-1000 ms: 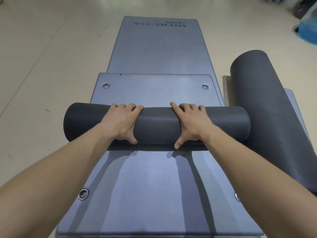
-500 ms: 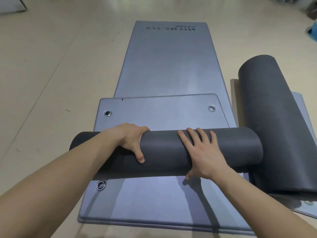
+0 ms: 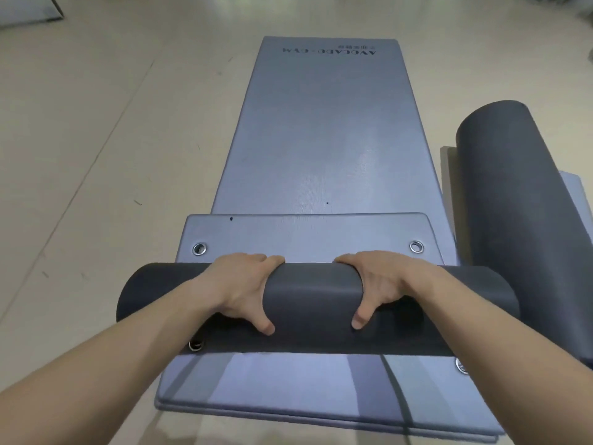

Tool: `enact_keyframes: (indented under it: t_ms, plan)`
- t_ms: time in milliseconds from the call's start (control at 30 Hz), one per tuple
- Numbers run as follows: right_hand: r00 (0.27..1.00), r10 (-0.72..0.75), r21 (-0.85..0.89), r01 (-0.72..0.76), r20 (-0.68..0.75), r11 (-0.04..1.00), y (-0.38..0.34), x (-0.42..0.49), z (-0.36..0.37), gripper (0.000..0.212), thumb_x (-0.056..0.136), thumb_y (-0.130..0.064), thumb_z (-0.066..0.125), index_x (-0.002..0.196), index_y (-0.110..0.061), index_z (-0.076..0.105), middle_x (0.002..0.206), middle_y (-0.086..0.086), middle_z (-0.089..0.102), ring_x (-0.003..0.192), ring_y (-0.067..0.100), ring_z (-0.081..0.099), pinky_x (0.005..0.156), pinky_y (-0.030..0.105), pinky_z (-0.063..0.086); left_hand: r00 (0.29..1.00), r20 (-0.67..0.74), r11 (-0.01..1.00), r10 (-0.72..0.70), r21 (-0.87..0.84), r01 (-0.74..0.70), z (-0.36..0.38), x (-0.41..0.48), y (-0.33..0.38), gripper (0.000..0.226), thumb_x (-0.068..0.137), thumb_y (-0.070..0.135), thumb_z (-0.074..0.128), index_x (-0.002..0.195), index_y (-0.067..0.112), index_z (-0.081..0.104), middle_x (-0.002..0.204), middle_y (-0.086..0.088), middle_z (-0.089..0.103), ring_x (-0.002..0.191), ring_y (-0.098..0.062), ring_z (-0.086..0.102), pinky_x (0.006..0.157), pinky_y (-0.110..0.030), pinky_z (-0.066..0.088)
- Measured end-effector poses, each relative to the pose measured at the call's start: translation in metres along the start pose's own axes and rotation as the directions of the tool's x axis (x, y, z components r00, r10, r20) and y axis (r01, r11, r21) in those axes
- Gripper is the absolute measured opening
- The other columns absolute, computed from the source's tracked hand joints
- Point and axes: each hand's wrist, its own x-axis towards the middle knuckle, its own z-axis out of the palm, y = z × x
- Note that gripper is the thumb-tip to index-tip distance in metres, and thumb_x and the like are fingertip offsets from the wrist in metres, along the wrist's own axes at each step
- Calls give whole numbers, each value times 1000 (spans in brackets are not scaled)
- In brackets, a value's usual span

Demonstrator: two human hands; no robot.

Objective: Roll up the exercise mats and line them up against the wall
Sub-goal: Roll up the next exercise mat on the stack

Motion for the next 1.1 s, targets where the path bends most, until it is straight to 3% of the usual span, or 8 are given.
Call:
enact_keyframes:
  t_ms: [167, 300, 433, 700, 800, 933, 1033, 1100]
  plan:
    - [905, 16, -253, -136, -425, 958, -8, -24, 57, 145, 41, -88, 76, 160, -36, 12, 157, -3, 33, 142, 28, 35, 121, 52, 22, 983, 186, 972, 0, -232, 44, -28, 26, -15, 105, 41, 70, 89, 134, 48, 45, 119, 18, 64, 114, -17, 62, 100, -40, 51]
    - [921, 0, -251, -107, -390, 962, 1, -1, 33, 136, 44, -86, 75, 157, -37, 19, 152, -6, 42, 134, 25, 46, 111, 47, 33, 989, -149, 982, -27, -189, -2, -18, 9, -15, 119, 54, 74, 85, 156, 37, 34, 153, 12, 47, 140, -17, 44, 116, -35, 36]
    - [969, 14, -124, -46, -248, 991, 14, 28, -18, 131, 44, -85, 81, 155, -39, 30, 144, -9, 53, 131, 22, 49, 110, 43, 38, 963, -257, 968, -83, 209, 140, 23, -5, 2, 148, 53, 93, 63, 162, 25, -10, 172, -8, 4, 157, -36, 9, 127, -53, 13]
    - [562, 122, -48, -278, -818, 959, 22, 35, 75, 76, 96, -71, 27, 156, -27, 43, 160, 6, 44, 149, 30, 35, 120, 57, 19, 992, -109, 998, -63, 12, 65, -37, 60, -33, 149, 44, 90, 74, 164, 34, 5, 166, 2, 28, 148, -27, 33, 121, -48, 26]
    - [568, 157, -23, -297, -808, 955, 24, 53, 46, 70, 96, -70, 22, 148, -33, 50, 148, -4, 53, 140, 22, 43, 118, 53, 22, 965, -245, 977, -96, 163, 138, -6, 47, -19, 149, 54, 94, 66, 163, 27, -9, 172, -9, 4, 157, -36, 8, 126, -56, 12]
    - [632, 184, 2, -278, -753, 961, 31, 71, -2, 64, 98, -70, 24, 139, -35, 57, 136, -4, 59, 132, 22, 48, 120, 50, 21, 945, -316, 980, -82, 148, 134, -28, 73, -34, 138, 47, 93, 66, 159, 31, 13, 157, 1, 40, 139, -27, 43, 114, -48, 35]
    - [283, 340, 263, -274, -897, 925, 10, 72, 23, 53, 97, -54, 54, 129, -12, 62, 125, 13, 59, 118, 34, 51, 111, 53, 36, 971, -220, 994, -96, 29, 105, -55, 91, -44, 133, 40, 92, 67, 154, 35, 27, 137, 8, 57, 119, -24, 59, 100, -45, 48]
    - [157, 611, 590, -164, -776, 791, -16, 61, 77, 60, 91, -47, 68, 130, -5, 55, 132, 18, 53, 119, 38, 49, 101, 50, 42, 978, -179, 994, -110, -21, 108, -61, 95, -46, 132, 37, 91, 68, 152, 37, 31, 130, 8, 59, 114, -24, 61, 97, -46, 51]
